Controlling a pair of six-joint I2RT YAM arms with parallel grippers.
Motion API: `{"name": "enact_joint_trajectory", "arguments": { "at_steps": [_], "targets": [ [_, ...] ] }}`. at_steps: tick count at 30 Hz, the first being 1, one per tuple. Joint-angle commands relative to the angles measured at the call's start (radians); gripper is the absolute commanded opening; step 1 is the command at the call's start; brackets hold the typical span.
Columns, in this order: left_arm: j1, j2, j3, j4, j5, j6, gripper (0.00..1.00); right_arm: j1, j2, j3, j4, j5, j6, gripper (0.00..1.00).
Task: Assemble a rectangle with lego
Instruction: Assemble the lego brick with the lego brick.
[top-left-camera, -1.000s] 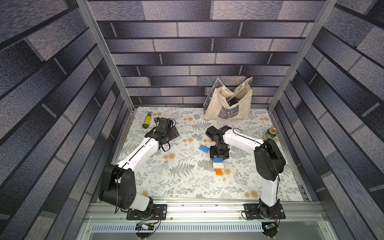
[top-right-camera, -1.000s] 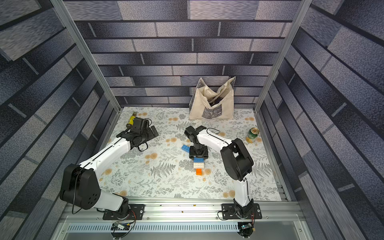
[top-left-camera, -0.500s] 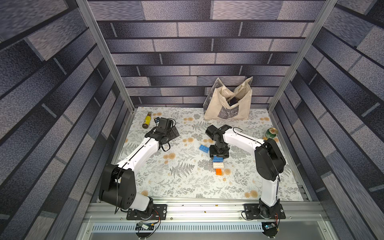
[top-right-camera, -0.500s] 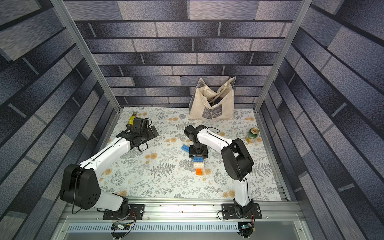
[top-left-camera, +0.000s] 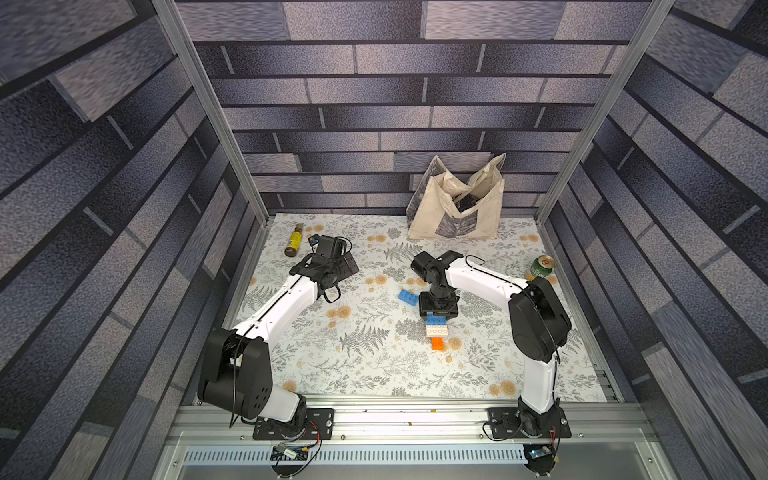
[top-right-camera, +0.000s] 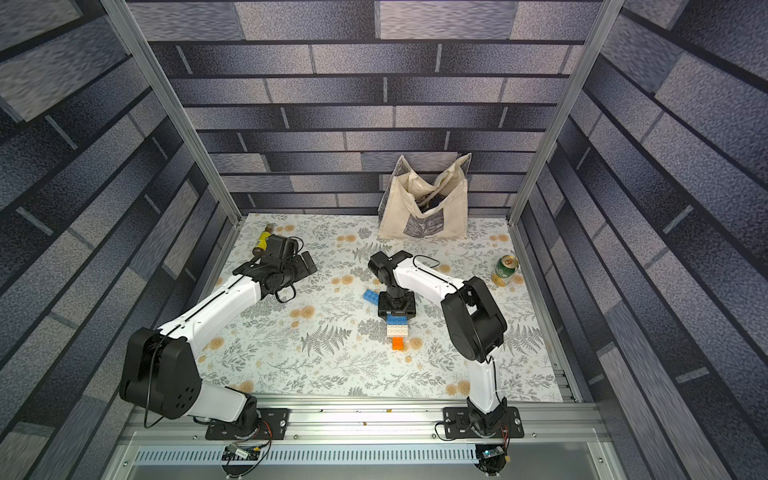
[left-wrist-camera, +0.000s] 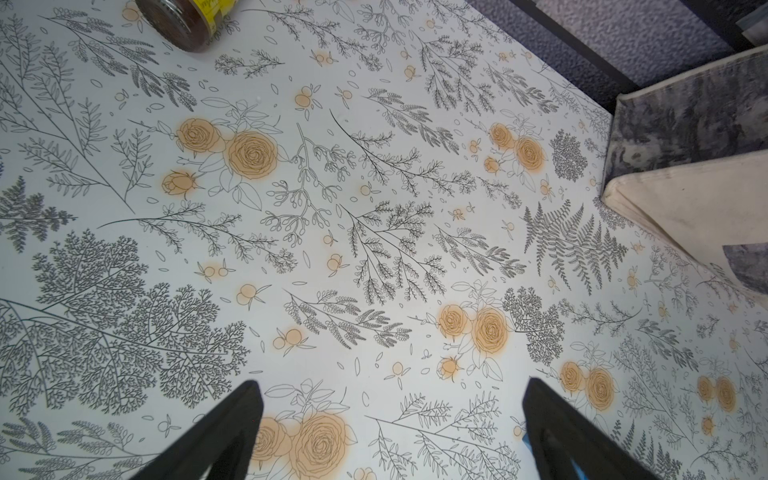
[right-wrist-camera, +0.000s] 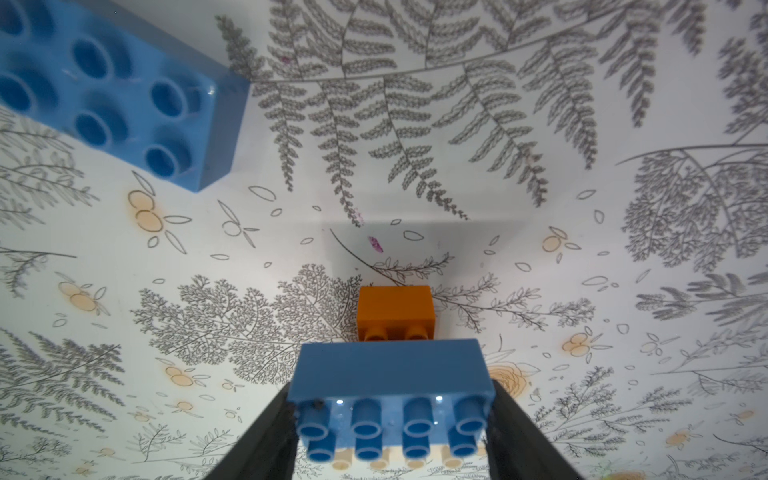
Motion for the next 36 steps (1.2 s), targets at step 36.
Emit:
{"name": "enact_joint_trajectory", "arguments": {
  "at_steps": [36],
  "targets": [
    [-0.011, -0.119, -0.107, 0.107, -0.034, 0.027, 1.00, 0.011, 0.046, -0.131, 0.060, -0.009, 0.017, 0.15]
  ]
}}
